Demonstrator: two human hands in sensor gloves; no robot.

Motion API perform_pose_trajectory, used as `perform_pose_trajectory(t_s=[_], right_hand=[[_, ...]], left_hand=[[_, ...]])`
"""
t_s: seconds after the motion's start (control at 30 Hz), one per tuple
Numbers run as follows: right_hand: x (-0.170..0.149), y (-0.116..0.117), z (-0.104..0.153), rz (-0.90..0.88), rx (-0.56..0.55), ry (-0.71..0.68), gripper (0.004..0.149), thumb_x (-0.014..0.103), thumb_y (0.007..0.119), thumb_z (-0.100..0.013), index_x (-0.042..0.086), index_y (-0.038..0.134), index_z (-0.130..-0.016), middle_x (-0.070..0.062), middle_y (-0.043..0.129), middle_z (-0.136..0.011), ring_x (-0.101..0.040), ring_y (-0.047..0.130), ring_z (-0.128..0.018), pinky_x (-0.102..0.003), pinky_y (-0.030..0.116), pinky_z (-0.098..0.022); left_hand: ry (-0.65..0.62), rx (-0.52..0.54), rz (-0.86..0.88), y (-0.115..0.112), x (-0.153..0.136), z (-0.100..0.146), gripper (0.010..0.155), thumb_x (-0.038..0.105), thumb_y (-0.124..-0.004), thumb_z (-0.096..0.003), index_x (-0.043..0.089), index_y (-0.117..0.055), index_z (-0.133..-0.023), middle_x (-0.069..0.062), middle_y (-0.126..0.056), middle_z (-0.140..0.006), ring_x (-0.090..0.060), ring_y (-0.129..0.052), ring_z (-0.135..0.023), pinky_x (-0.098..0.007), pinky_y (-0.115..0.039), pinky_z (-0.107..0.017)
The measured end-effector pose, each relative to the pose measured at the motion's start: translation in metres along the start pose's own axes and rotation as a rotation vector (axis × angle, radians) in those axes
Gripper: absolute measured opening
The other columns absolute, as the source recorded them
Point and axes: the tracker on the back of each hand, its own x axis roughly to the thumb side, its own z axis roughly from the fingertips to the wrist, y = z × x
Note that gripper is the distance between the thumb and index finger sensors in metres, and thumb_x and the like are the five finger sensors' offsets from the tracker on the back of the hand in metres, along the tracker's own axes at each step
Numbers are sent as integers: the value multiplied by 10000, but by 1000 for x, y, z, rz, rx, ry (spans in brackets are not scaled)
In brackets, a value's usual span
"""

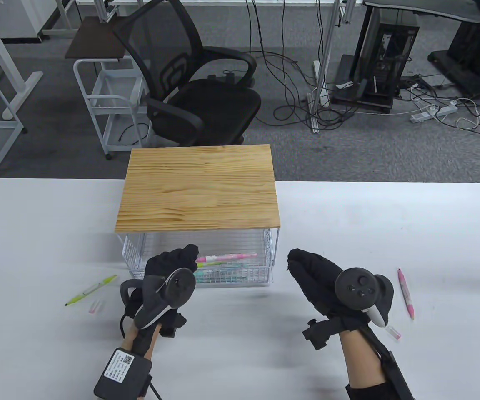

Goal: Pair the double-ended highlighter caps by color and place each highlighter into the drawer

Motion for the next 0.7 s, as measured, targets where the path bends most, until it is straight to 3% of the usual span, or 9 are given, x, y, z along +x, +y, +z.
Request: perform_pose_trajectory(t_s=[0.23,0.47,0.6,0.7], right_hand=[[3,-2,2,111,6,-32,506,489,642,-603,201,721,-1012,-73,865,-832,-282,893,-684,-556,715,-633],[4,-4,2,75,4,-33,508,492,643,-601,205,722,-1012,-75,866,-833,-285,894,-684,-558,714,-634],[8,-1,1,81,8,-55,507,493,643,-601,206,722,-1012,-75,867,-833,-284,894,-685,-557,713,-635],[8,2,1,96,18,-56,511,494,644,-600,206,720,-1015,-75,866,-836,-285,893,-687,-559,713,-636]], left_hand=[[96,-160,-236,-33,21,-26,480,394,-591,-516,450,-616,-992,142,-913,-895,-141,-949,-810,-490,-744,-739],[146,-291,-347,-52,27,-42,498,420,-610,-487,540,-654,-968,136,-847,-1013,-159,-866,-955,-538,-682,-781],[168,-279,-390,-54,31,-45,509,433,-632,-480,519,-682,-980,131,-849,-1029,-168,-859,-974,-547,-666,-793],[167,-260,-398,-50,31,-43,554,424,-625,-514,483,-606,-1065,122,-809,-1095,-169,-819,-1032,-543,-624,-826]])
